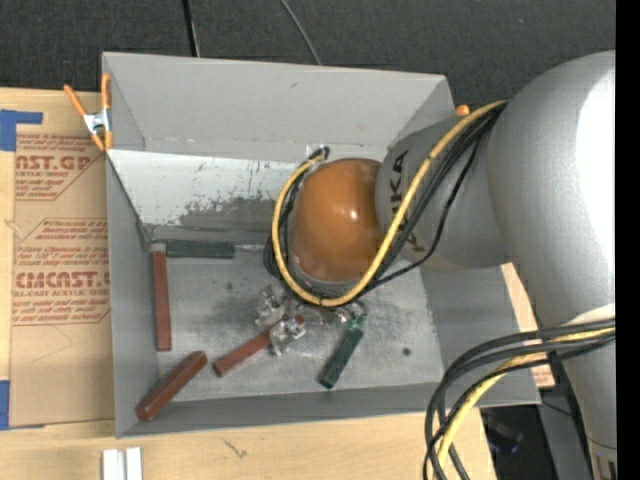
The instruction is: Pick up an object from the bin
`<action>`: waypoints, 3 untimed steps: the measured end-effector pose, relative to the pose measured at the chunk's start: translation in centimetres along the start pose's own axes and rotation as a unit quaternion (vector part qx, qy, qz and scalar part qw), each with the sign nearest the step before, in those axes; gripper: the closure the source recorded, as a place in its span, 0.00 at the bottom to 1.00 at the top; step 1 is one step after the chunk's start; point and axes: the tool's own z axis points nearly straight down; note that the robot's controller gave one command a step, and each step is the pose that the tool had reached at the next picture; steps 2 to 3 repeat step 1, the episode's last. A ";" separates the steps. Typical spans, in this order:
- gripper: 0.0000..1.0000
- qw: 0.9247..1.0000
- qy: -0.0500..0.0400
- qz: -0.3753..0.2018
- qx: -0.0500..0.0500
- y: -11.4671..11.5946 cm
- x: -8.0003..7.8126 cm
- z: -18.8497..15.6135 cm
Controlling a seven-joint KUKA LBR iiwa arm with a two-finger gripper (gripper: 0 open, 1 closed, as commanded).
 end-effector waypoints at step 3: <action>1.00 0.999 0.003 -0.036 -0.001 -0.3 -0.4 -14.6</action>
Offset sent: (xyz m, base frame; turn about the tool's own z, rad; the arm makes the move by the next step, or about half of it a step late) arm 0.0000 0.0000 0.0000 0.0000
